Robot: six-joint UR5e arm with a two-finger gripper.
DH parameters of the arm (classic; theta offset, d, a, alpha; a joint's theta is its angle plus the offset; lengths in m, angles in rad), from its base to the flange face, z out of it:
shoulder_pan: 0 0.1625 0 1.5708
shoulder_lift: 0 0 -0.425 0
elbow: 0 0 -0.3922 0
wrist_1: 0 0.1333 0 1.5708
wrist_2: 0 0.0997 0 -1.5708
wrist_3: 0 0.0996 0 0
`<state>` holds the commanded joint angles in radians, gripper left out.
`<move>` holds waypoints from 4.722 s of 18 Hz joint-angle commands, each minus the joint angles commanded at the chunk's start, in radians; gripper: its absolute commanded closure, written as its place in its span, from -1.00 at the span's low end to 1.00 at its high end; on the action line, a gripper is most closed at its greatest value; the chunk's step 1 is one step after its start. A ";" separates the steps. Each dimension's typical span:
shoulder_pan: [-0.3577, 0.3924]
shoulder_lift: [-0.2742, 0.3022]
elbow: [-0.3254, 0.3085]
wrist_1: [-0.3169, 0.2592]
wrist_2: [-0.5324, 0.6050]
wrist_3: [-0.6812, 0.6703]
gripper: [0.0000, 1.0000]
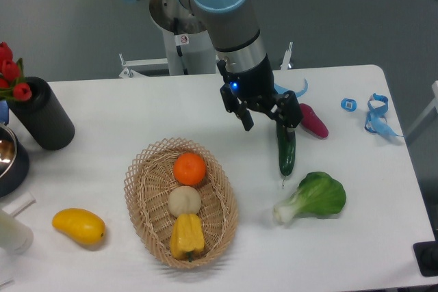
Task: Pick up the yellow pepper from the basket
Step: 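Move the open gripper over the basket above the yellow pepper, then lower the gripper around the yellow bell pepper in the basket, then close the gripper on the yellow bell pepper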
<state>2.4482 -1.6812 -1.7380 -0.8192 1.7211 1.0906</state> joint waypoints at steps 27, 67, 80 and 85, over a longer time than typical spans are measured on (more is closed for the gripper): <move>-0.112 -0.196 0.094 0.018 -0.053 -0.682 -1.00; -0.167 -0.430 0.144 0.095 -0.345 -0.816 -1.00; -0.167 -0.454 0.141 0.094 -0.337 -0.816 -1.00; -0.167 -0.465 0.141 0.094 -0.301 -0.816 -1.00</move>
<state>2.2810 -2.1460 -1.5969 -0.7256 1.4204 0.2746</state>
